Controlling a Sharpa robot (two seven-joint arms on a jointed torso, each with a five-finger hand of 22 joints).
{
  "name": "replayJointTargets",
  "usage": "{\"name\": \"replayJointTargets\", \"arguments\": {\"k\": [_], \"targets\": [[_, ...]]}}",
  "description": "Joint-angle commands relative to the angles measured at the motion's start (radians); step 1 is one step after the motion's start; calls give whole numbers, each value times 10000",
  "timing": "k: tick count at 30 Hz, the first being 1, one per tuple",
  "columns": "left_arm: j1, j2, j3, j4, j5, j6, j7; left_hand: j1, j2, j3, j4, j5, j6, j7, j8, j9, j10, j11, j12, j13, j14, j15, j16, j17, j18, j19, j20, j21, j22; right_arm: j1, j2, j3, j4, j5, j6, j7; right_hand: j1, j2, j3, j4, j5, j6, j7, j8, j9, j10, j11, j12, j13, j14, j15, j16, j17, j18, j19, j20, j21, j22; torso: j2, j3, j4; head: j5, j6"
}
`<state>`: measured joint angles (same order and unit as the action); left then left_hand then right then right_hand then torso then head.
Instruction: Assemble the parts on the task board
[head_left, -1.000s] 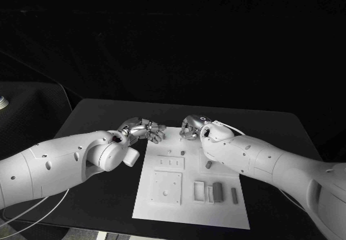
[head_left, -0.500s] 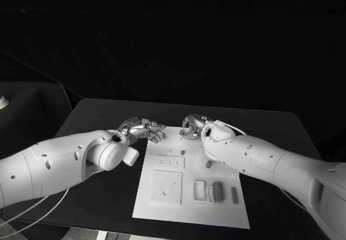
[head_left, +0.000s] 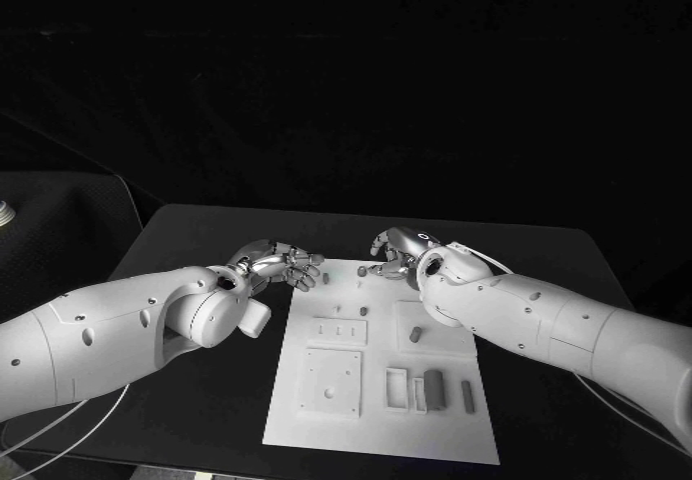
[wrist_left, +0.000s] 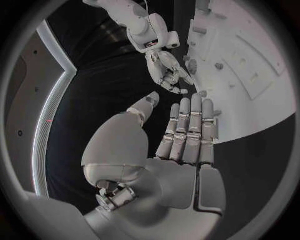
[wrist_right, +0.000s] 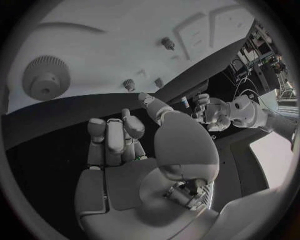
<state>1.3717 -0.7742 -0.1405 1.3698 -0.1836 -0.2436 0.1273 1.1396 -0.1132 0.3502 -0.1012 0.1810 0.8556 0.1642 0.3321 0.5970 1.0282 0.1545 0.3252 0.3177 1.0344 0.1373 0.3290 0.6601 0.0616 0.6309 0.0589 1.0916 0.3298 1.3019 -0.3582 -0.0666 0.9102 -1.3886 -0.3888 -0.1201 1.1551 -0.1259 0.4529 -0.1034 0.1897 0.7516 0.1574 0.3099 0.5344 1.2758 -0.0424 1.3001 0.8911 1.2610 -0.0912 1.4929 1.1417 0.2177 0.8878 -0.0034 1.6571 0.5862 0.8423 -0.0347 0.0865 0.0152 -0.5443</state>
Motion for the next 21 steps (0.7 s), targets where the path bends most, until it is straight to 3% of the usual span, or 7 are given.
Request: {"name": "replayJointTargets", "arguments": {"k": [1, 4, 9, 11, 14, 17, 21], "targets": [[13, 11, 8, 16, -11, -23, 69, -27, 17, -46, -7, 29, -61, -21, -47, -16, -47, -15, -32, 6, -83, 3, -43, -3, 128, -70, -7, -47, 8, 44, -420, 51, 380, 431, -495, 183, -171, -38, -1, 76, -57, 145, 61, 61, 20, -86, 8, 10, -11, -62, -14, -27, -18, 46, -65, -11, 679, 6, 11, 87, -104, 64, 88], [12, -3, 6, 7, -18, 0, 71, -27, 17, -46, -7, 29, -61, -21, -47, -16, -47, -15, -31, 6, -83, 3, -43, -3, 128, -71, -7, -47, 8, 199, -851, 120, 712, 613, -302, 130, -238, -87, -20, 92, -57, 184, 65, 84, 27, -118, 11, -2, -18, -83, -10, -39, -27, 43, -83, -10, 670, 3, 19, 131, -146, 62, 132], [12, -10, 5, -8, -39, -48, 77, -25, 19, -45, -8, 30, -61, -21, -47, -16, -47, -15, -31, 6, -83, 3, -44, -3, 128, -71, -7, -48, 9, 439, -1517, 149, 1120, 599, 316, -122, -358, -156, -59, 123, -58, 216, 69, 101, 31, -161, 18, -15, -27, -115, -4, -55, -40, 36, -111, -6, 657, -2, 10, 157, -201, 4, 193], [11, 3, 5, -21, -40, -36, 88, -23, 18, -45, -8, 30, -61, -21, -47, -16, -48, -15, -32, 6, -84, 3, -44, -3, 128, -72, -7, -48, 9, 447, -1685, 148, 1158, 352, 1039, -468, -556, -273, -122, 151, -57, 41, 88, 15, -15, -263, 40, -50, -45, -199, 10, -87, -64, 24, -183, -3, 621, -17, 4, 191, -260, -22, 239], [10, 25, 5, -15, -41, 1, 89, -22, 18, -44, -9, 30, -61, -21, -47, -16, -48, -15, -32, 6, -84, 3, -45, -3, 128, -73, -8, -48, 9, 445, -1882, 145, 1244, 212, 1387, -451, -997, -637, -61, 196, -50, -1722, 144, -315, -380, -852, 231, -129, -57, -717, 113, -150, -92, -71, -595, 18, 466, -73, 22, 226, -288, -20, 280], [8, 15, 4, -28, -41, 21, 86, -21, 19, -44, -9, 30, -61, -22, -47, -16, -49, -15, -32, 7, -84, 3, -45, -3, 128, -73, -8, -49, 9, 434, -2028, 143, 1301, 157, 1597, -397, -1078, -808, -20, 172, -57, -2494, 175, -385, -606, -1052, 289, -94, -31, -881, 148, -123, -83, -108, -728, 20, 452, -73, 38, 277, -286, -43, 262], [8, 3, 3, -61, -41, 5, 92, -19, 20, -43, -10, 30, -61, -22, -47, -16, -49, -15, -32, 7, -85, 3, -46, -3, 128, -74, -8, -49, 9, 337, -2097, 142, 1138, 61, 1907, -386, -1302, -933, -232, 98, -63, -3836, 193, -778, -1422, -1341, 374, -38, 10, -1100, 199, -81, -66, -166, -918, 25, 442, -66, 35, 286, -297, -55, 255]]}}
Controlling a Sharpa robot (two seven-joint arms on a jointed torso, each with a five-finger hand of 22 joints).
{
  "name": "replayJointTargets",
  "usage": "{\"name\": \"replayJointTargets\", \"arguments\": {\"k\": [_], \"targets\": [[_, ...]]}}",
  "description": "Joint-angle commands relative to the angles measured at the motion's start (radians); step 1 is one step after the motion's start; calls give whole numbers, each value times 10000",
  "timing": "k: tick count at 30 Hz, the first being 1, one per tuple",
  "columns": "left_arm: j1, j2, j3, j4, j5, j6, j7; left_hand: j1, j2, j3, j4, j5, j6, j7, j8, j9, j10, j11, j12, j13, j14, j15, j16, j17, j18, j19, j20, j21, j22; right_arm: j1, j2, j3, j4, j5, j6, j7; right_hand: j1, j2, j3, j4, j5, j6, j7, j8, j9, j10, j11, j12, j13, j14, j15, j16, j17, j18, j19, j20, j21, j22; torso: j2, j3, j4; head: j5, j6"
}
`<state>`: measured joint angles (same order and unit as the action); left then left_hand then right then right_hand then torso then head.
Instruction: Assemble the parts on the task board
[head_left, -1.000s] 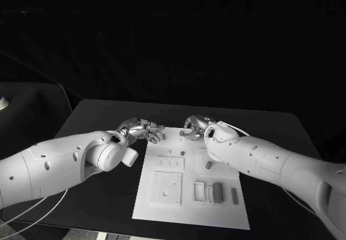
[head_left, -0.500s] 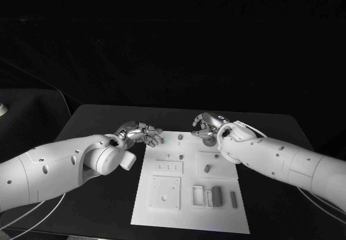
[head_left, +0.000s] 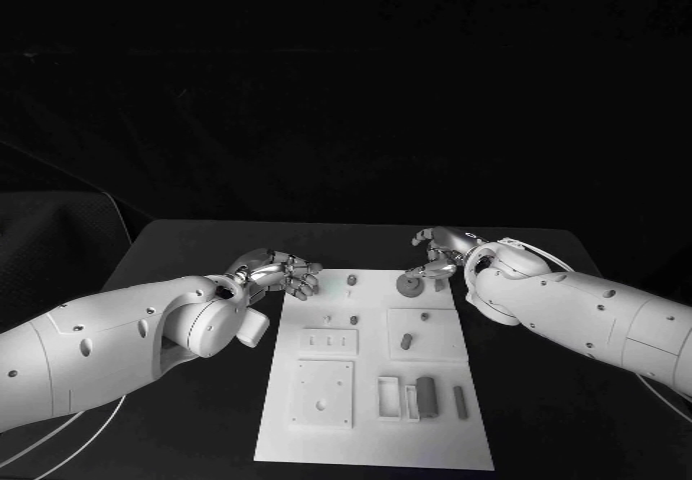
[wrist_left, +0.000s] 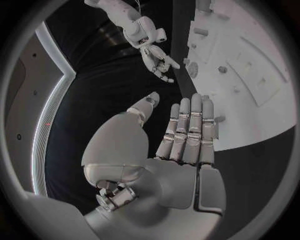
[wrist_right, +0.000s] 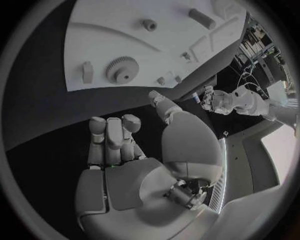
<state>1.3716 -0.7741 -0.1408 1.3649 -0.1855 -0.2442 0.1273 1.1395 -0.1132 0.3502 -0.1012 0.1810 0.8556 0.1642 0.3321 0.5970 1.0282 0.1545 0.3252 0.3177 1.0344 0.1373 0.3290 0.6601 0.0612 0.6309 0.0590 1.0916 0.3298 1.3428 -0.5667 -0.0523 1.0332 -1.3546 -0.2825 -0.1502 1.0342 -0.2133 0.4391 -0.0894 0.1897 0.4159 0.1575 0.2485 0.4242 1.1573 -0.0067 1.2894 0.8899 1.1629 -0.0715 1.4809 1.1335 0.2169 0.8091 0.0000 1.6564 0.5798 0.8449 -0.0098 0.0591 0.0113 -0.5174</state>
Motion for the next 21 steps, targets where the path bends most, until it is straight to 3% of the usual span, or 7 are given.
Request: {"name": "replayJointTargets", "arguments": {"k": [1, 4, 8, 11, 15, 21], "targets": [[9, 4, 6, -21, -21, 16, 94, -19, 20, -43, -10, 30, -60, -22, -47, -17, -49, -15, -31, 7, -86, 3, -47, -3, 131, -75, -8, -49, 9, -109, -11, -2, -166, -289, 891, -59, -133, -98, -140, -55, -60, -841, 196, -307, -574, -240, 41, 77, 31, -181, 16, 43, 19, -172, -182, -9, 441, -3, 3, 24, -23, -28, -10], [9, 18, 6, -43, -21, 31, 95, -18, 21, -42, -10, 30, -60, -22, -47, -17, -50, -16, -31, 7, -86, 3, -47, -3, 131, -75, -8, -50, 9, -191, 75, -2, -385, -335, 1053, -32, -222, -196, -233, -64, -61, -1511, 203, -568, -1043, -407, 93, 107, 54, -317, 48, 61, 29, -202, -288, -8, 426, -5, 0, 4, -8, -60, -14], [7, 38, 6, -63, -21, 36, 99, -17, 21, -42, -10, 31, -60, -22, -47, -17, -50, -16, -31, 7, -87, 3, -48, -3, 131, -76, -8, -50, 9, -302, 200, -2, -568, -465, 1106, -22, -259, -215, -273, -67, -63, -1610, 209, -582, -1086, -466, 111, 116, 62, -367, 60, 67, 34, -214, -328, -7, 418, -6, 8, -3, 14, -78, -14], [6, 57, 5, -92, -22, 50, 93, -16, 22, -41, -11, 31, -59, -22, -46, -17, -50, -16, -31, 8, -88, 3, -49, -3, 130, -77, -8, -50, 9, -388, 313, -6, -740, -483, 1141, -17, -278, -185, -289, -64, -63, -1446, 205, -440, -873, -484, 117, 126, 68, -383, 64, 74, 37, -219, -341, -6, 418, -5, 9, -11, 33, -101, -24], [4, 47, 6, -94, -27, 36, 113, -15, 24, -41, -10, 31, -58, -22, -46, -16, -50, -16, -31, 8, -88, 3, -50, -3, 130, -78, -8, -51, 10, -545, 435, -17, -891, -491, 1090, 13, -317, -65, -329, -61, -57, -766, 178, 110, -195, -540, 139, 219, 113, -436, 80, 145, 68, -232, -378, -14, 447, 11, 7, -29, 31, -95, -42], [4, 64, 6, -147, -27, 52, 105, -14, 27, -40, -10, 31, -57, -22, -46, -16, -49, -16, -30, 8, -89, 3, -51, -2, 130, -79, -8, -51, 10, -604, 542, -17, -911, -496, 996, 56, -325, -5, -352, -69, -57, -193, 172, 522, 279, -556, 141, 314, 153, -456, 85, 220, 95, -235, -391, -25, 487, 31, 12, -35, 31, -81, -78]]}}
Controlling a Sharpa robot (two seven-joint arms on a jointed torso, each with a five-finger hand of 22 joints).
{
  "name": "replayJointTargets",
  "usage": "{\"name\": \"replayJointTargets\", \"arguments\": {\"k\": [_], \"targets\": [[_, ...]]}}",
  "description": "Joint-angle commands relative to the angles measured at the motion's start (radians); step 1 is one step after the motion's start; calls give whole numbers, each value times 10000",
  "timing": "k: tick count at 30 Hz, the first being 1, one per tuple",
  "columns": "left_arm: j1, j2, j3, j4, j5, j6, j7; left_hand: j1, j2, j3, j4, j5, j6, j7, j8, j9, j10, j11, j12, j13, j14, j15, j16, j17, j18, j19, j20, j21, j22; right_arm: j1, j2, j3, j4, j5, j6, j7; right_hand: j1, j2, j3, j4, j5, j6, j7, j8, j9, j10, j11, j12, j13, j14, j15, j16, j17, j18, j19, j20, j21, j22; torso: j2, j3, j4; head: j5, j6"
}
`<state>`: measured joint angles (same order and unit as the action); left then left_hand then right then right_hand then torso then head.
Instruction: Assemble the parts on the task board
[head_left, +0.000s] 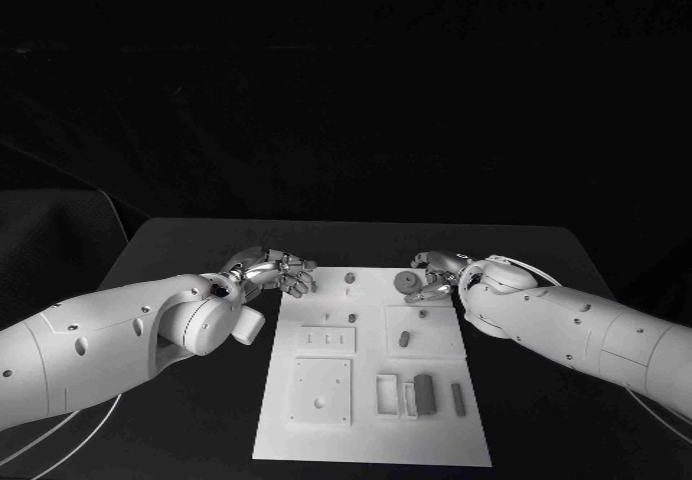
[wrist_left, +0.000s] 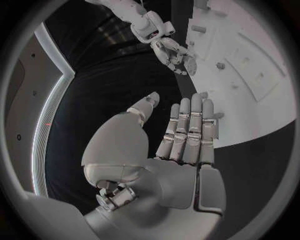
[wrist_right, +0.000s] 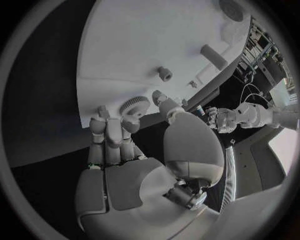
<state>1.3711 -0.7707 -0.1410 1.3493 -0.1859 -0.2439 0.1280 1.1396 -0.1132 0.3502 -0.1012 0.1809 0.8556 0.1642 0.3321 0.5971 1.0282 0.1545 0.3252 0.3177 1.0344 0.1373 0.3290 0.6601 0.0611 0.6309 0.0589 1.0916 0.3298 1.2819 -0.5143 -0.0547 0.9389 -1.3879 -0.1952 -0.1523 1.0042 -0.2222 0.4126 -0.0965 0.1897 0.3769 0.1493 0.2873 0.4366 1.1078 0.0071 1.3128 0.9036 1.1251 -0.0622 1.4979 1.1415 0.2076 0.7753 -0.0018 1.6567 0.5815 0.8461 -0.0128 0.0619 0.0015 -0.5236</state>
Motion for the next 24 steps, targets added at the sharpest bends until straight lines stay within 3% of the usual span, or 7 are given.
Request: {"name": "replayJointTargets", "arguments": {"k": [1, 8, 24], "targets": [[9, 30, 8, 9, -23, 52, 96, -14, 27, -40, -10, 31, -57, -23, -45, -17, -49, -16, -30, 9, -89, 3, -52, -3, 131, -79, -8, -51, 10, 4, 18, 7, 53, -193, 78, 55, -17, 128, -109, -20, -56, 643, 248, 423, 478, -49, -6, 158, 45, -75, -11, 114, 34, -139, -49, -18, 525, 34, 1, -5, 3, 18, -16], [9, 2, 8, 20, -23, 41, 86, -12, 29, -39, -9, 32, -56, -23, -45, -16, -49, -16, -30, 9, -90, 4, -53, -3, 130, -81, -8, -52, 10, -9, 76, 5, -74, -447, -2, -170, 95, 364, -245, -146, -57, 1828, 220, 923, 776, 35, -85, 471, 127, -8, -63, 402, 87, -104, 9, -77, 724, 128, 5, -14, -14, 30, -12], [10, 13, 8, -2, -23, 41, 66, -11, 33, -38, -8, 31, -54, -23, -44, -16, -50, -16, -29, 10, -92, 4, -56, -2, 129, -83, -8, -53, 11, -46, 183, 3, -176, -369, -274, -231, 135, 436, -244, -160, -53, 1940, 216, 956, 799, 59, -100, 507, 132, 8, -73, 436, 90, -95, 27, -86, 751, 140, 8, 8, -14, 58, -33]]}}
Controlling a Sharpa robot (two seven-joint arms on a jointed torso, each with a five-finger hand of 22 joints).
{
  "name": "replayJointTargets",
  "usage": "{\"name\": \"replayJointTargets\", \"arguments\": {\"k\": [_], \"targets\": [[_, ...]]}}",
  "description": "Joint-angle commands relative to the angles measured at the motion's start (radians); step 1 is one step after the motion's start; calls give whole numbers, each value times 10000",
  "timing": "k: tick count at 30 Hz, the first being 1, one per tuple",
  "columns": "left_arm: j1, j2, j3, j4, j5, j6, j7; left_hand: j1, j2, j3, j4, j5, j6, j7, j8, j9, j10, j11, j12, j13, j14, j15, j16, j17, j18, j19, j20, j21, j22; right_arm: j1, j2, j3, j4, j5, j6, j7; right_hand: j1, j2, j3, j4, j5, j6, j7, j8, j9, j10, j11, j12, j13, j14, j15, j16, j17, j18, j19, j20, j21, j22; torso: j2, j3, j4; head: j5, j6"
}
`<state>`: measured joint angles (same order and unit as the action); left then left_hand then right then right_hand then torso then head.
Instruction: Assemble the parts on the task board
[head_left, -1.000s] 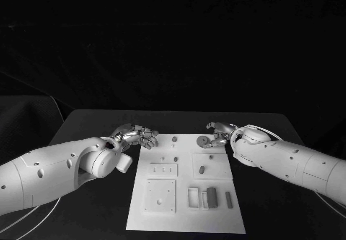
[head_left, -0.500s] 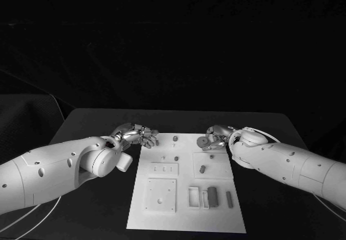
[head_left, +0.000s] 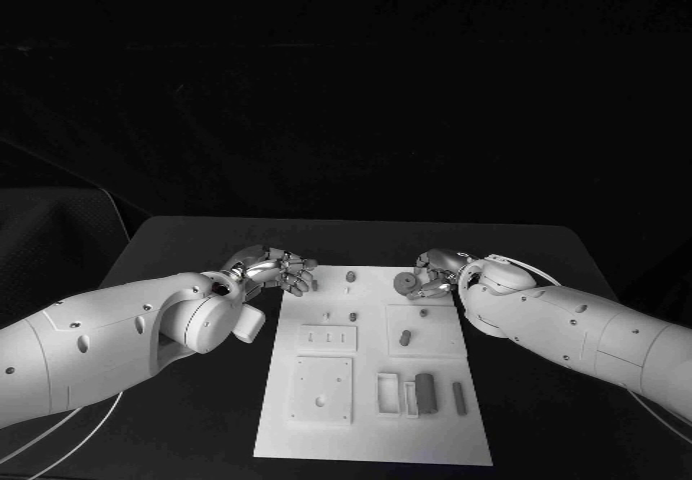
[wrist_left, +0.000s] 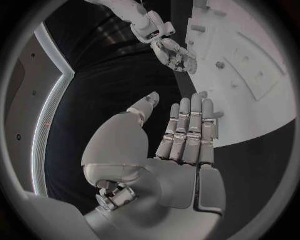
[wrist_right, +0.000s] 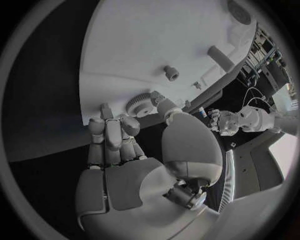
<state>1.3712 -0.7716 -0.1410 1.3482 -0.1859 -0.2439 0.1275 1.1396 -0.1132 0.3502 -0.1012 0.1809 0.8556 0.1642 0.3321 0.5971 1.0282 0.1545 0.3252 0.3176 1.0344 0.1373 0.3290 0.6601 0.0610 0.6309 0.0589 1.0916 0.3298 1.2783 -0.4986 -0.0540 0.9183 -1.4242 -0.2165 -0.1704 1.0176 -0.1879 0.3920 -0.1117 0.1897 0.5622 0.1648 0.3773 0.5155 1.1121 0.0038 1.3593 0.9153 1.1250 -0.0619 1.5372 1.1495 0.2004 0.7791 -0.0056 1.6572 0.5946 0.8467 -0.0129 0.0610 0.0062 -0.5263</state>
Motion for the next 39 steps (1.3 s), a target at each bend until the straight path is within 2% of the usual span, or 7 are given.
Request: {"name": "replayJointTargets", "arguments": {"k": [1, 14, 22, 33, 39], "targets": [[9, 22, 8, 8, -23, 40, 70, -11, 33, -38, -7, 32, -54, -23, -44, -16, -50, -15, -29, 11, -92, 4, -56, -2, 130, -83, -8, -53, 12, -10, 30, -4, 33, 28, -61, -47, -12, 83, -45, 2, -55, 98, 63, 57, 12, 21, -68, 47, 15, 12, -77, 48, 10, -24, -7, -48, 750, 11, 0, 11, -7, 14, -7], [9, 14, 8, -1, -27, -14, -16, -12, 38, -37, -4, 32, -53, -23, -44, -17, -51, -15, -29, 11, -93, 5, -59, -2, 129, -85, -8, -54, 12, -10, 34, 0, 30, 626, 259, -5, -324, 126, -139, 209, -57, 503, 67, 164, 90, 80, -103, 123, 5, 55, -97, 134, -1, -24, 49, -57, 810, 36, 3, 13, -13, 50, -33], [9, 22, 8, -3, -27, -7, -21, -12, 45, -34, -2, 32, -52, -23, -43, -17, -52, -15, -29, 12, -93, 5, -60, -2, 128, -85, -8, -54, 13, -9, 95, 1, -81, 746, 146, -29, -468, 120, -177, 291, -58, 592, 66, 169, 102, 88, -111, 135, -6, 57, -102, 151, -11, -26, 56, -58, 818, 40, 1, 16, -13, 45, -40], [9, 29, 7, -13, -27, 8, -35, -10, 52, -32, 0, 33, -52, -23, -43, -17, -53, -15, -29, 12, -94, 5, -61, -1, 128, -86, -8, -55, 14, -8, 214, 3, -159, 755, 32, -64, -616, 219, -178, 403, -51, 663, 64, 159, 109, 105, -122, 149, -18, 68, -109, 171, -23, -22, 73, -63, 828, 43, 10, 13, -13, 42, -66], [9, 34, 7, -19, -27, 12, -40, -9, 55, -30, 1, 33, -51, -23, -43, -17, -53, -15, -29, 12, -94, 5, -62, -1, 128, -87, -8, -55, 14, -8, 398, 3, -287, 660, 60, -179, -652, 390, -123, 442, -47, 948, 54, 238, 159, 160, -154, 192, -29, 109, -132, 220, -35, 3, 108, -83, 859, 56, 8, 9, -14, 40, -69]]}}
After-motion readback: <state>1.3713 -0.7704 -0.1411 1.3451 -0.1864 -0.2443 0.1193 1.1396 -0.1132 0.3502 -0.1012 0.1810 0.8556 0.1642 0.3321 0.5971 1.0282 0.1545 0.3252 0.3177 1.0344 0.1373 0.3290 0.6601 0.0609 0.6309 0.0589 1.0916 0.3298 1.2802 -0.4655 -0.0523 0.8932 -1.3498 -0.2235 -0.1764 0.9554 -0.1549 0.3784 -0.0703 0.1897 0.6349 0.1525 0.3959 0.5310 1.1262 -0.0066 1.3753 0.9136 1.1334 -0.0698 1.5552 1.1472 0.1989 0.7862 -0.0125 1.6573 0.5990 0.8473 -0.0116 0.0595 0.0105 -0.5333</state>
